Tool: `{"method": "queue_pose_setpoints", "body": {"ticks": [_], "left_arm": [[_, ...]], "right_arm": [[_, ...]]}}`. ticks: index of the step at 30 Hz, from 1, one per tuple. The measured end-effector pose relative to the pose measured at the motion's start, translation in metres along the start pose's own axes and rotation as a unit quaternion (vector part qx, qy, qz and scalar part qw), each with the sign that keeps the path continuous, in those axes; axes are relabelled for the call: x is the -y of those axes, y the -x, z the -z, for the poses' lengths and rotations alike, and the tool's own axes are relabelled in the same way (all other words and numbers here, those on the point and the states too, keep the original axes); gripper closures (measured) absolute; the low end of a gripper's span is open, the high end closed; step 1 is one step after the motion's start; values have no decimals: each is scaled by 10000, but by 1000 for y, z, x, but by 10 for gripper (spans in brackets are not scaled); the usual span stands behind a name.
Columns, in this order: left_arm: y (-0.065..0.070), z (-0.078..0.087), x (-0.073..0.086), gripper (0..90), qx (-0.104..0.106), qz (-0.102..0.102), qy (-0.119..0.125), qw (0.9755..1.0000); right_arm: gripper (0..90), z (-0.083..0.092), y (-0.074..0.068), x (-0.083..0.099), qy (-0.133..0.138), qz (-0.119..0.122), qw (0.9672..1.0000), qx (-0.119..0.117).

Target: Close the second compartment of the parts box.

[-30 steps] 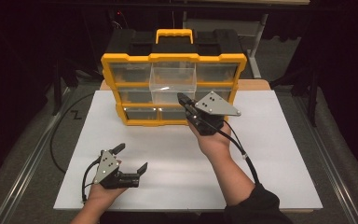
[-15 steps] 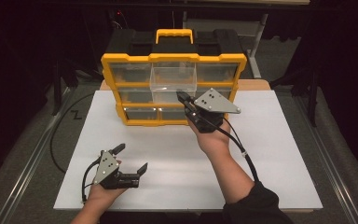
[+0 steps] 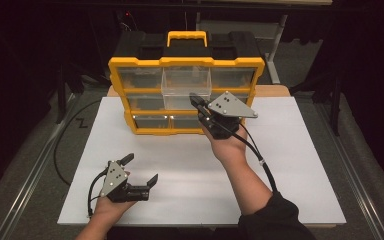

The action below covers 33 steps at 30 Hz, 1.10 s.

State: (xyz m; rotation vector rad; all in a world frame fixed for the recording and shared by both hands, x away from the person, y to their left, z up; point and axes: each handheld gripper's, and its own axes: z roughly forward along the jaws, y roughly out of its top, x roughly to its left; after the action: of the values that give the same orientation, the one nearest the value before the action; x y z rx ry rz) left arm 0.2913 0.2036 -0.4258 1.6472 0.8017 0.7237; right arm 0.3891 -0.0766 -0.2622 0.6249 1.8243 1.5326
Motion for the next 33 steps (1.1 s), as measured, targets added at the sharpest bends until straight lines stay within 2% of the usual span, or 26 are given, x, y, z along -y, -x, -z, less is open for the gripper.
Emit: {"method": "queue_pose_setpoints", "body": {"ticks": [16,33], "left_arm": [[0,1,0,2,10,-10,18,10000],[0,1,0,1,22,-23,18,10000]], "right_arm": [[900,-10,0,12,-176,48,9998,42],[900,-17,4,15,-274,12,9995,152]]}}
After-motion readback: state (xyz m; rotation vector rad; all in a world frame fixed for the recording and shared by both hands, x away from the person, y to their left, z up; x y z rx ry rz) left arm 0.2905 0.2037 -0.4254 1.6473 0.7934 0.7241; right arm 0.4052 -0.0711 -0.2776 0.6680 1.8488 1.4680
